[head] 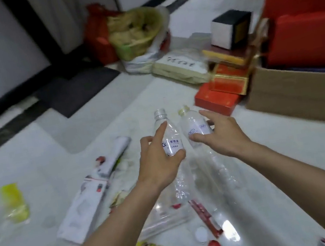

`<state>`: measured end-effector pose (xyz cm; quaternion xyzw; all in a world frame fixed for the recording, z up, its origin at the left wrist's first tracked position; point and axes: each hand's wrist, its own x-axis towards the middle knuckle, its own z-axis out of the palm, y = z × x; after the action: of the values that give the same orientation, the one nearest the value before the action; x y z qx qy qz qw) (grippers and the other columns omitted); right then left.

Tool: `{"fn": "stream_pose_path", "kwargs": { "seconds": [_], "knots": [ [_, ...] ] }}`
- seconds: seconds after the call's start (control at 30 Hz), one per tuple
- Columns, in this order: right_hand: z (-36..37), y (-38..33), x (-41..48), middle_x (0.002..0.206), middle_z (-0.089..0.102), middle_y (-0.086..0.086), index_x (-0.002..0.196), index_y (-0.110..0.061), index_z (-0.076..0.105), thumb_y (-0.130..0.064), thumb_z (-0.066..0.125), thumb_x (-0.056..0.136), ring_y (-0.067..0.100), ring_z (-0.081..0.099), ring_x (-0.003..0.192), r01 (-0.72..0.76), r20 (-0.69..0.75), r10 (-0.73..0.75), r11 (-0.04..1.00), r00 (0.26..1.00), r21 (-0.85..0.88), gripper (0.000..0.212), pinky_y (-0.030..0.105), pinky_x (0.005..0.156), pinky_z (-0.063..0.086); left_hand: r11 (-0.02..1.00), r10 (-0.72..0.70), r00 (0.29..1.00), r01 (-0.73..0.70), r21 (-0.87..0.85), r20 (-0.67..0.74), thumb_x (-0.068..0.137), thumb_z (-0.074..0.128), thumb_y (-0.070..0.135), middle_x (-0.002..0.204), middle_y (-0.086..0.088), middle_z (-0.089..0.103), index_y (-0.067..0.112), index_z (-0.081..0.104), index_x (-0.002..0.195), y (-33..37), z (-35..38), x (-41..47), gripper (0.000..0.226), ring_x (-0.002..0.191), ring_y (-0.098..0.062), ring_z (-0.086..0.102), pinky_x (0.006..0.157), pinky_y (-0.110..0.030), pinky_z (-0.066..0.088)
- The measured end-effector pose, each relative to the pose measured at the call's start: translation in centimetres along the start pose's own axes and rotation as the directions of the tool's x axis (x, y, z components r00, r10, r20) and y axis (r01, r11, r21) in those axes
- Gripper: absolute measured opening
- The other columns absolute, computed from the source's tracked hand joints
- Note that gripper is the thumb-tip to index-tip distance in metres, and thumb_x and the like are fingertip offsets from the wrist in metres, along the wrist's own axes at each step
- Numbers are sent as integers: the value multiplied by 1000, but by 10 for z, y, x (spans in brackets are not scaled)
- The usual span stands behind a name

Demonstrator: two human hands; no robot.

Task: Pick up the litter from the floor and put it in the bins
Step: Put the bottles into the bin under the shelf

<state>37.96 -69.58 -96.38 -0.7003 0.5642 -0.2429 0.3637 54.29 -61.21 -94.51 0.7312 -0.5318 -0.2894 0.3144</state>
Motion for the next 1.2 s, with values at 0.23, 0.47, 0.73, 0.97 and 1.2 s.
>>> {"fn": "stream_pose_path", "kwargs": {
  "seconds": [0.23,0.47,0.73,0.97,1.2],
  "knots": [
    [95,-150,23,128,60,0,144,-29,42,-51,76,70,16,52,122,212,218,-223,974,950,76,85,33,98,47,992,-112,951,123,23,-287,83,71,30,122,4,34,44,28,146,-35,-151,-26,78,78,13,42,63,6,33],
    [186,-301,-37,119,64,0,136,-29,50,-44,77,73,19,56,114,406,326,-436,900,839,159,71,30,89,48,953,-268,802,304,-22,-534,82,71,29,122,3,36,44,29,146,-86,-291,-128,78,87,-5,46,73,-6,33],
    [277,-445,-175,122,64,8,140,-25,49,-45,79,71,22,53,120,508,463,-581,813,670,284,77,34,99,45,893,-360,546,438,-108,-756,79,69,27,118,-1,37,47,35,142,-128,-414,-294,74,94,-5,41,82,-12,31],
    [348,-523,-308,106,69,-1,129,-26,59,-42,81,68,18,63,102,504,579,-646,758,497,414,67,44,89,54,811,-424,308,547,-206,-852,80,68,32,118,-1,35,45,29,146,-163,-475,-438,77,102,-10,42,85,-16,30],
    [388,-561,-410,118,63,6,134,-17,54,-47,79,70,26,62,103,556,640,-697,687,324,467,75,47,86,55,719,-498,115,609,-334,-860,84,64,33,120,2,33,47,25,146,-187,-485,-551,75,88,-10,45,74,-18,37]
  ]
}}
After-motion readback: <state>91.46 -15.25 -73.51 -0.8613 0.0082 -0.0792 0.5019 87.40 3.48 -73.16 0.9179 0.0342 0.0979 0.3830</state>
